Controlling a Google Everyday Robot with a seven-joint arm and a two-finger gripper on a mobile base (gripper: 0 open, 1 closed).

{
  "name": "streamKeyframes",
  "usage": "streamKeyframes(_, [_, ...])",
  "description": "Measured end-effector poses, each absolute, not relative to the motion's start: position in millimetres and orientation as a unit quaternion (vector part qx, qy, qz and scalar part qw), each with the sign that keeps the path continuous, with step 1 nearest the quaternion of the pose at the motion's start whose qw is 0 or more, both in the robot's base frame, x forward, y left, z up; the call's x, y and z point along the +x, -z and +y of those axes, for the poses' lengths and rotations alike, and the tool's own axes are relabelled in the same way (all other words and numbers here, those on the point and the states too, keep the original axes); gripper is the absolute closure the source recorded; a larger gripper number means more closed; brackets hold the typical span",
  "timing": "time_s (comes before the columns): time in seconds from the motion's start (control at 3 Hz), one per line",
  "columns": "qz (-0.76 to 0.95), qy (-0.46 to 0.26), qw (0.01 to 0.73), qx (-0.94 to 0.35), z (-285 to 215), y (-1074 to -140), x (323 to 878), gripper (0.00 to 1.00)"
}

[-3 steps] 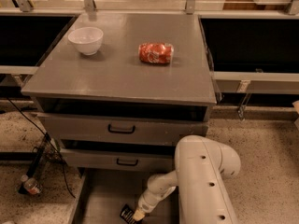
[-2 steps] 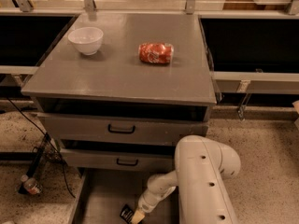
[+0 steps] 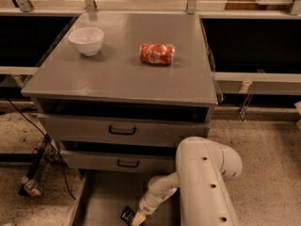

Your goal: Pick rxbar chocolate from bottom drawer and place on counter

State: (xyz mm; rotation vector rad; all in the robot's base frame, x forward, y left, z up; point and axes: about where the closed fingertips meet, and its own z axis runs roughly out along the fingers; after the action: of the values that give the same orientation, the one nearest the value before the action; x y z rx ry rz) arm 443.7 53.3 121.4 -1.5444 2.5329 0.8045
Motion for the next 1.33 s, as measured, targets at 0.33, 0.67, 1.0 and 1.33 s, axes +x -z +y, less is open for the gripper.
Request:
streamKeyframes(0.33, [0.824, -0.262, 0.034, -0.502, 53.3, -121.4, 443.7, 0.39])
streamKeyframes(0.67, [0.824, -0.262, 0.034, -0.502, 53.3, -121.4, 443.6, 0.44])
streamKeyframes(1.0, [0.824, -0.262, 0.034, -0.502, 53.3, -121.4, 443.6, 0.32])
streamKeyframes(1.33, [0.824, -0.262, 0.034, -0.502, 53.3, -121.4, 443.6, 0.19])
